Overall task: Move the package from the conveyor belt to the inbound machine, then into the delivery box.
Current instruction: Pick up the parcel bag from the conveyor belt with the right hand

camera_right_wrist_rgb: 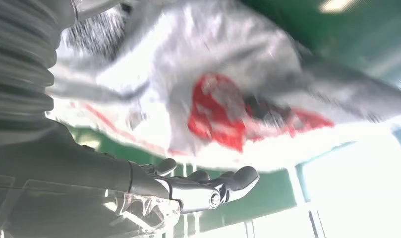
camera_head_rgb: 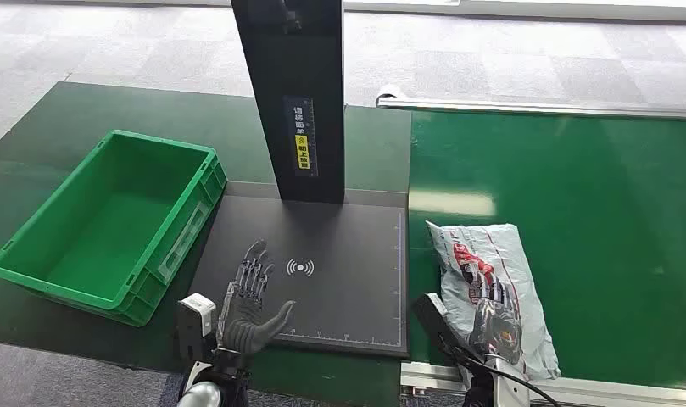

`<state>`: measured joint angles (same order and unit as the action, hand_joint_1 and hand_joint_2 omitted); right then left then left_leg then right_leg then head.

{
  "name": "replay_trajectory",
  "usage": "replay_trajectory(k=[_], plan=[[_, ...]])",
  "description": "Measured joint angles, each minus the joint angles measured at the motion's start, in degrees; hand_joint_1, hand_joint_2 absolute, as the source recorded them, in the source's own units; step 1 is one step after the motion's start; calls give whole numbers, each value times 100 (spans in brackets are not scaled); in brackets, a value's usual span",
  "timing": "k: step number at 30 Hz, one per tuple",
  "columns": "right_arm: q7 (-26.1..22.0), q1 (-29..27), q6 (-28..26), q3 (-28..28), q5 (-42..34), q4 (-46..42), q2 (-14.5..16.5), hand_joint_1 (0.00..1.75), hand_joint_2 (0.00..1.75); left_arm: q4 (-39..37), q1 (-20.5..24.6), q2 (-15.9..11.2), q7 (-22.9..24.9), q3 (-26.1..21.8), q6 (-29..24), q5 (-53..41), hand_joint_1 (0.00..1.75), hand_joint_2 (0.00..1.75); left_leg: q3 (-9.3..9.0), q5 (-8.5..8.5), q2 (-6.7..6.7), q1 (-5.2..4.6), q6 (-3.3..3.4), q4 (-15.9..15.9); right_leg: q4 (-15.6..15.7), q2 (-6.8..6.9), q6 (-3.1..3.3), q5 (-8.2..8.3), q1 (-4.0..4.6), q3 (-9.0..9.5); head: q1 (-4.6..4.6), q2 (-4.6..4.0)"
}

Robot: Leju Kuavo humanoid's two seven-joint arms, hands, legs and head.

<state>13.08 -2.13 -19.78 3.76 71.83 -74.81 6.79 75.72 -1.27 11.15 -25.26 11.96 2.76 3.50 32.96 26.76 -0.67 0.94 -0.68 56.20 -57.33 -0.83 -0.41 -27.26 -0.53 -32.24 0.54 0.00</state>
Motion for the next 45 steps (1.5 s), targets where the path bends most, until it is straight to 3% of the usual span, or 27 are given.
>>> replay_trajectory(k=[5,8,17,24,45], plan=[[-319,-81,-522,53,92,-389,-8,0,175,-1,-3,1,-48,-4,-1,0,0,175,0,0,0,0,0,0,0,0,0,0,0,0,0,0],[-335,-165,-563,71,107,-600,-6,0,175,-4,-2,2,-74,-4,-1,0,0,175,0,0,0,0,0,0,0,0,0,0,0,0,0,0],[551,-453,567,70,-210,-858,20,0,175,-21,3,6,-62,-1,31,-22,0,175,0,0,0,0,0,0,0,-1,0,0,0,-1,1,0],[521,-526,670,60,-719,-859,20,0,175,-21,-1,7,-26,0,36,-28,0,175,1,0,0,0,0,0,0,0,0,0,0,-1,0,0],[943,-519,1201,89,-706,-664,-18,0,175,-26,5,24,-10,0,32,-28,0,175,1,0,0,0,0,0,0,0,0,0,0,0,0,0]])
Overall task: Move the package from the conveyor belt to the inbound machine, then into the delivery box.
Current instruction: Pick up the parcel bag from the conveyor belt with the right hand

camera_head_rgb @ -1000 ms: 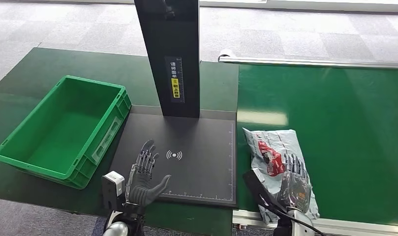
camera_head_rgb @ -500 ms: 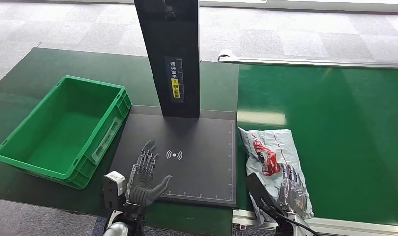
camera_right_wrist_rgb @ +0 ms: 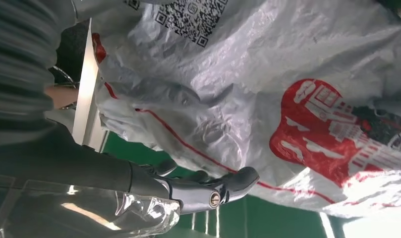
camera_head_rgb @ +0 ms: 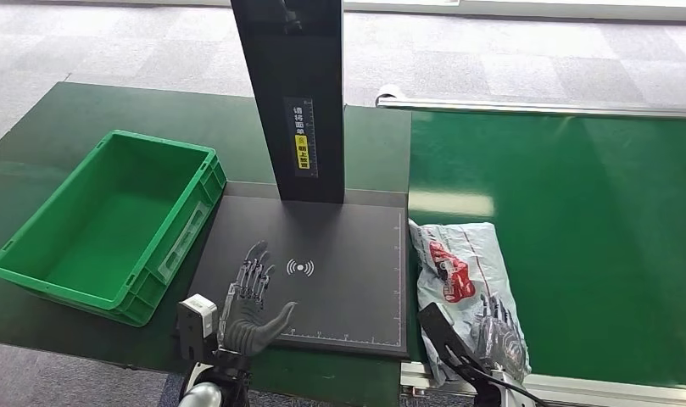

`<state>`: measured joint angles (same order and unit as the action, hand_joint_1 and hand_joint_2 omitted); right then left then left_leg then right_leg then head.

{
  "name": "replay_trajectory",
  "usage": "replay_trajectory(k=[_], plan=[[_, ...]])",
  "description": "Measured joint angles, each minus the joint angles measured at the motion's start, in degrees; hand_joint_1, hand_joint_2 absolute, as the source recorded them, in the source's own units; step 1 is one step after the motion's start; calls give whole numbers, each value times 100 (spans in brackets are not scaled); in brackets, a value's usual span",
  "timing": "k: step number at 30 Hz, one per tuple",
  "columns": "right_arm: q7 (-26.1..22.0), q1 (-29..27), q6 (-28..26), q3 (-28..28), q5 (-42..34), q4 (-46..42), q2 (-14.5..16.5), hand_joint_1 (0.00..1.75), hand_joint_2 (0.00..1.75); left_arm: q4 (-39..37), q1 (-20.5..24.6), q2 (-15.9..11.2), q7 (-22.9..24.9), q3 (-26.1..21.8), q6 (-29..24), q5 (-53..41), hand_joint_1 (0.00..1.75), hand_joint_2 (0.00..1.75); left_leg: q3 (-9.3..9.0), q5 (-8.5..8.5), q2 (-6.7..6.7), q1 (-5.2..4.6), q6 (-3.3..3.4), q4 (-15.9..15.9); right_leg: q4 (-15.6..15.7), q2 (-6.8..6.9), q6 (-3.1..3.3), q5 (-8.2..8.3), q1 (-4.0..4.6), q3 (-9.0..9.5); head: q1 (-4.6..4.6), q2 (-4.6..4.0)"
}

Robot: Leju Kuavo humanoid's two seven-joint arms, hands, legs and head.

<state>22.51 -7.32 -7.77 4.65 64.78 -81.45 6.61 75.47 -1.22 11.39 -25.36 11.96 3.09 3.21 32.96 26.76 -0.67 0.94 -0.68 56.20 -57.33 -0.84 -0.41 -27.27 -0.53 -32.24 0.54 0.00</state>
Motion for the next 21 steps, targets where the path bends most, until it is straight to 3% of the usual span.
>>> replay_trajectory(k=[7,11,15,21], plan=[[-284,274,317,21,-756,541,-28,2,175,-30,20,-1,12,0,-71,37,0,175,-2,0,1,0,0,0,0,-1,0,0,0,1,1,0],[-362,694,146,-61,-772,1378,-58,175,175,-30,37,-2,44,0,-128,105,0,175,-11,-1,2,0,0,0,0,-2,0,1,0,8,0,0],[-544,1090,-48,-202,-773,1987,-64,175,175,-29,44,-4,72,0,-158,131,0,175,-41,7,10,0,1,0,3,-10,-1,-1,0,29,0,0],[-609,1232,-143,-369,-718,2081,-64,175,175,-28,43,-2,121,2,-175,149,0,175,-75,16,8,0,1,1,5,-13,-8,-6,0,60,0,0]])
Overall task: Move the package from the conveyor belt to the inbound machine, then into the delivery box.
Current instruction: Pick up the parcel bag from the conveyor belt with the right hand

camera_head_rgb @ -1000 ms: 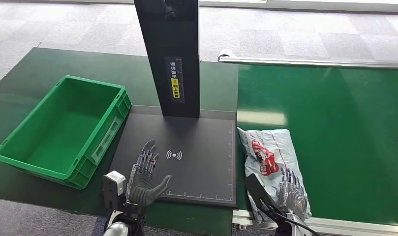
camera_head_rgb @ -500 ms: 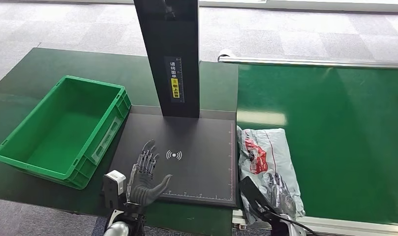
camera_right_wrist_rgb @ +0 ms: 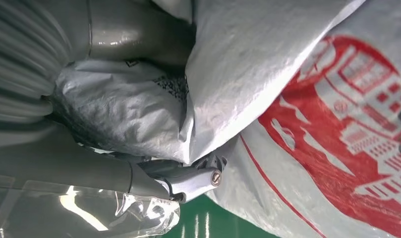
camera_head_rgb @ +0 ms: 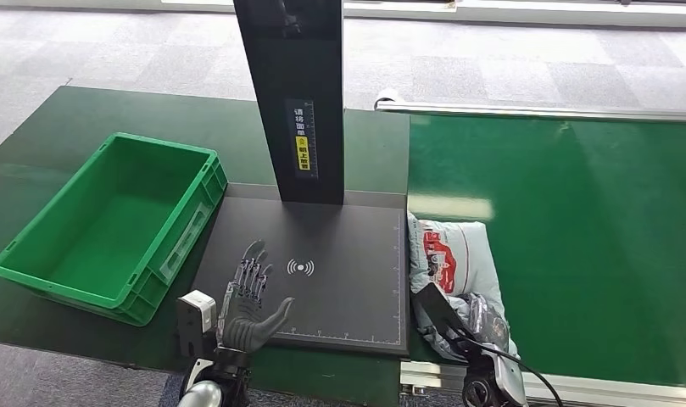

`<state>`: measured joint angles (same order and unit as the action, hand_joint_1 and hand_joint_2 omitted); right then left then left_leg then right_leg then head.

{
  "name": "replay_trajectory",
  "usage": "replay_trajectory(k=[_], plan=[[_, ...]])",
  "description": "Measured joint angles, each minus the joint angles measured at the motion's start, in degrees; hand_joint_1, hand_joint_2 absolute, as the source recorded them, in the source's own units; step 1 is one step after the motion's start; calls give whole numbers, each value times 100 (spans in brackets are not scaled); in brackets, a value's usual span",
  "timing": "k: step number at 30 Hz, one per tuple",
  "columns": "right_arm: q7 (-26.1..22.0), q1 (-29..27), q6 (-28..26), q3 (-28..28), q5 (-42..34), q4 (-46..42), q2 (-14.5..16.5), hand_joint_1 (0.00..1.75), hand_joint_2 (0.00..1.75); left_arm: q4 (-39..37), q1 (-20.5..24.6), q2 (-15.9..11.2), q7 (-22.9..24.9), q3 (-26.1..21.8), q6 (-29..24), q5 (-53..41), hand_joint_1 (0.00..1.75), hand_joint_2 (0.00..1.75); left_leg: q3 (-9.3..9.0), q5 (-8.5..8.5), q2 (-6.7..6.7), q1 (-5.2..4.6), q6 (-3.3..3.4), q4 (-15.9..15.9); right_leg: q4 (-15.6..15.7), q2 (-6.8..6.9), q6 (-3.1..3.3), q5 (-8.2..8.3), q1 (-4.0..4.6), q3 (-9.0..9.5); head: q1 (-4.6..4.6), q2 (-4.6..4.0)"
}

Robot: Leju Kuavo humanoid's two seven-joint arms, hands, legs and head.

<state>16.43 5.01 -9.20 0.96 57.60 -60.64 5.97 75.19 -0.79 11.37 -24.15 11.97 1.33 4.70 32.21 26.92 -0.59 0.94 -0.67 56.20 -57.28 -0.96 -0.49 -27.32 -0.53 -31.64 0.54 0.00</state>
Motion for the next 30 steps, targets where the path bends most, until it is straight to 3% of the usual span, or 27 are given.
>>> replay_trajectory(k=[11,15,21,27,30], plan=[[43,-369,-152,-155,183,-657,64,175,175,-2,-7,0,7,5,-2,7,0,175,28,-1,-7,0,0,2,-2,7,-4,-3,0,-14,1,0],[-77,-649,-526,-170,369,-1184,93,175,175,0,-33,0,-43,-1,-29,7,0,175,51,-1,-14,-1,0,2,-2,14,-5,-4,-2,-31,1,0],[-552,-1123,-1226,-160,352,-2747,101,175,175,87,-178,-2,-221,-46,-121,-50,0,175,68,1,-13,-1,-1,2,-3,14,-5,-5,-2,-49,0,0],[-1540,-1208,-837,205,-925,-3686,46,175,175,277,-238,-30,-405,-203,-201,-171,0,175,68,0,-6,0,0,1,-4,9,-5,-5,0,-52,2,0],[-1620,-1163,-743,381,-1066,-3888,30,175,175,329,-241,-43,-421,-266,-205,-173,0,175,68,-2,-12,1,0,1,-4,15,-5,-5,0,-49,0,0]])
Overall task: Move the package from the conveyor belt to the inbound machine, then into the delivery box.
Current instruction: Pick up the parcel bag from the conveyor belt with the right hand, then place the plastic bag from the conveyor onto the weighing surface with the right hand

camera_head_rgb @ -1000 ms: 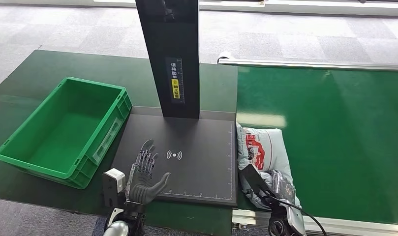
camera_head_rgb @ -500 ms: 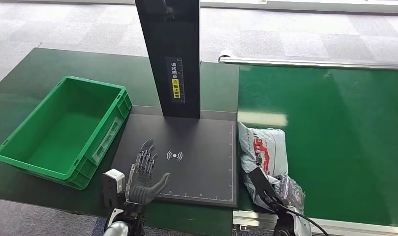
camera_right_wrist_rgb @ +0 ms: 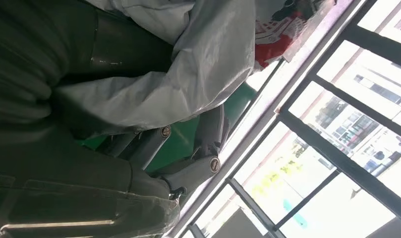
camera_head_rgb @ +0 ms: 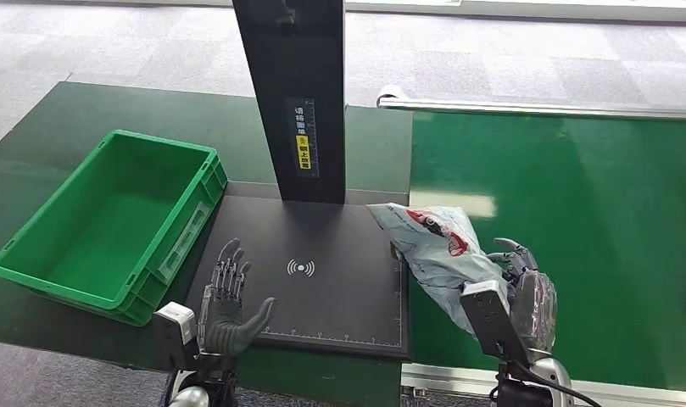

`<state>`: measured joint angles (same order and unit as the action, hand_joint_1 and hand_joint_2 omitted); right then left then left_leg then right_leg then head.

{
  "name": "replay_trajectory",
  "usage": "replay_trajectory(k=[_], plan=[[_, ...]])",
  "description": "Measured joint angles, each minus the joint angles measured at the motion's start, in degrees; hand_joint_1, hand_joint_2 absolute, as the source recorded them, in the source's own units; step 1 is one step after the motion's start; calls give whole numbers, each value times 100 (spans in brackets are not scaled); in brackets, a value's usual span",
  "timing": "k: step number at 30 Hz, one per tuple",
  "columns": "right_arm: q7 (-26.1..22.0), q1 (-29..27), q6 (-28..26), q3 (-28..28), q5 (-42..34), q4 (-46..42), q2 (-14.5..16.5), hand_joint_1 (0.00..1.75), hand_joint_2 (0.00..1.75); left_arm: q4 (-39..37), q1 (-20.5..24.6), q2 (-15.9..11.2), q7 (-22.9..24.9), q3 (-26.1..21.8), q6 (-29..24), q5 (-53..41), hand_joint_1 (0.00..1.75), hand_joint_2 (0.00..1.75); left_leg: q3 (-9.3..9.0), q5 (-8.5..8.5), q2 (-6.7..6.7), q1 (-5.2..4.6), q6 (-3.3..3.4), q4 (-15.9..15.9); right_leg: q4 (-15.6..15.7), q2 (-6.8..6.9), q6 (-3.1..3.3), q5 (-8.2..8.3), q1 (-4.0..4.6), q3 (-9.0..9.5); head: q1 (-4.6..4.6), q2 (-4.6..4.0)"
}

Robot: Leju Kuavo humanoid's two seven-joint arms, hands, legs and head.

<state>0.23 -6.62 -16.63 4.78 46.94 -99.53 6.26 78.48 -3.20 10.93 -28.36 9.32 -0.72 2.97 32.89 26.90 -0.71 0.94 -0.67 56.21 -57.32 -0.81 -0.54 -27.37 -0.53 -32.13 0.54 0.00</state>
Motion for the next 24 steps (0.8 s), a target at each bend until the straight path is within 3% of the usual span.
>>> replay_trajectory(k=[6,12,17,18,21,24], plan=[[-95,29,155,160,-180,-142,-45,175,175,43,-2,-8,-7,-49,-3,-11,0,175,5,1,0,-2,0,1,0,0,-1,0,-1,0,-1,0],[-548,657,2052,694,-1714,353,-256,175,175,40,133,-38,-48,-257,-8,-133,0,175,4,-4,9,1,1,0,0,-9,1,3,1,-3,1,0],[-589,1492,2511,1432,-2162,1440,-290,175,175,31,359,-61,-41,-595,-44,-201,0,175,2,-15,5,5,-1,0,-4,-5,5,6,6,0,0,0],[-586,1638,2566,1590,-2245,1665,-270,138,175,31,390,-66,-33,-658,-59,-207,0,175,2,-15,5,6,-1,0,-5,-5,5,6,6,0,0,0],[-541,2038,2669,2051,-2475,2319,-179,7,175,38,439,-77,19,-845,-110,-218,0,175,3,-15,6,5,-2,0,-5,-6,5,5,6,-2,1,0],[-451,2343,2722,2431,-2653,2930,-94,0,175,53,442,-79,94,-961,-122,-230,0,175,4,-14,4,5,-1,0,-5,-4,4,4,5,-4,0,0]])
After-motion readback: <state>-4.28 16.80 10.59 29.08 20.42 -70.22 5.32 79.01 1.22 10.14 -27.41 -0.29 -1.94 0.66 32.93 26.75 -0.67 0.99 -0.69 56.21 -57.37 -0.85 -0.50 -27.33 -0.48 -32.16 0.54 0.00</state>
